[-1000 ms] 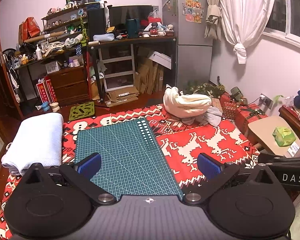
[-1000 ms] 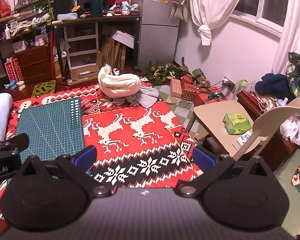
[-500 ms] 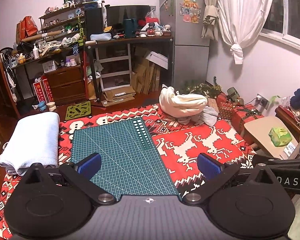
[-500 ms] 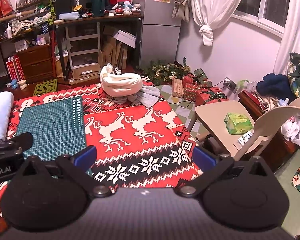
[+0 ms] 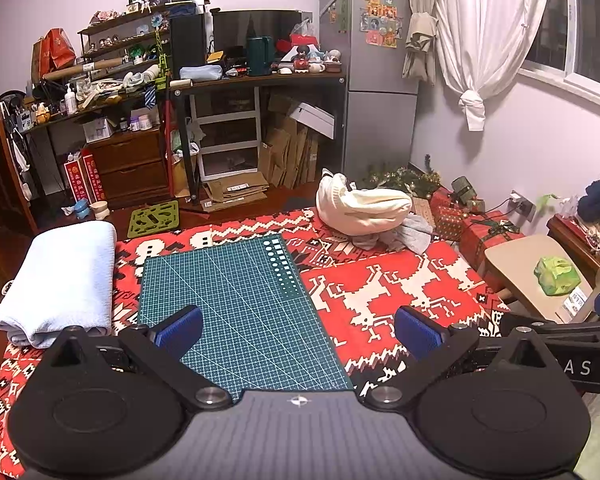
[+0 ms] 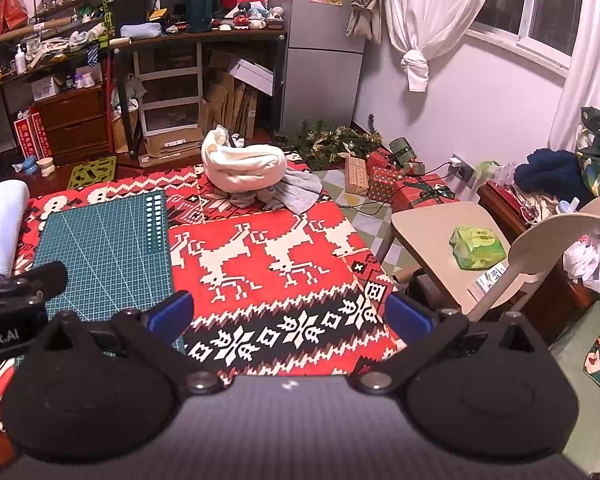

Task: Fold clothes

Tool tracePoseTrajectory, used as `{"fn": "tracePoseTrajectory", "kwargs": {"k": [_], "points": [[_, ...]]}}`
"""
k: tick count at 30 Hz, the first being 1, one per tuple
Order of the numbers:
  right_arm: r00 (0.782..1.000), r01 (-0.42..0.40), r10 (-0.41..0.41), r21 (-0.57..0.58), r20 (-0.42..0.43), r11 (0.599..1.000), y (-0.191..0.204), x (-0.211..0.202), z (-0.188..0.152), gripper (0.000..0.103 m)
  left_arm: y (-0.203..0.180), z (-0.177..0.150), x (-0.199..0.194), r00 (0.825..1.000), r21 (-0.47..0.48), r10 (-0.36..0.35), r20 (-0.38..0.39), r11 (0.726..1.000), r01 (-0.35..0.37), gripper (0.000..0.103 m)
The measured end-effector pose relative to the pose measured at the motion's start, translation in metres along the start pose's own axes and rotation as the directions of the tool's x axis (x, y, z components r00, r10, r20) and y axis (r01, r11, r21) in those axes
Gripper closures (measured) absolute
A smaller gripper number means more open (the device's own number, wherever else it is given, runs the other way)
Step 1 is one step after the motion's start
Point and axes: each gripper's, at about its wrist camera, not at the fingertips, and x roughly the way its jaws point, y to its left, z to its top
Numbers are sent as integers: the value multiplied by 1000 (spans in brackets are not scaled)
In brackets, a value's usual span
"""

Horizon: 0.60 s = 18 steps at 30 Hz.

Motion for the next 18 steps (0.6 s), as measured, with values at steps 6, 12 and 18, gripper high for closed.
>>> {"fn": "tracePoseTrajectory", "kwargs": {"k": [6, 12, 18], "points": [[1000, -1, 1, 2, -4, 1000, -1, 3, 1, 0, -1, 0, 1, 1000, 1, -2, 0, 1000, 2, 0], [1000, -10, 10, 2, -9, 1000, -2, 6, 2, 0, -1, 2, 1, 1000, -7, -1, 3, 1000, 1, 0], [1000, -21, 21, 8, -5, 1000, -2, 8, 2, 0, 0, 1, 3, 1000, -14, 1, -2, 1000, -1, 0]]}}
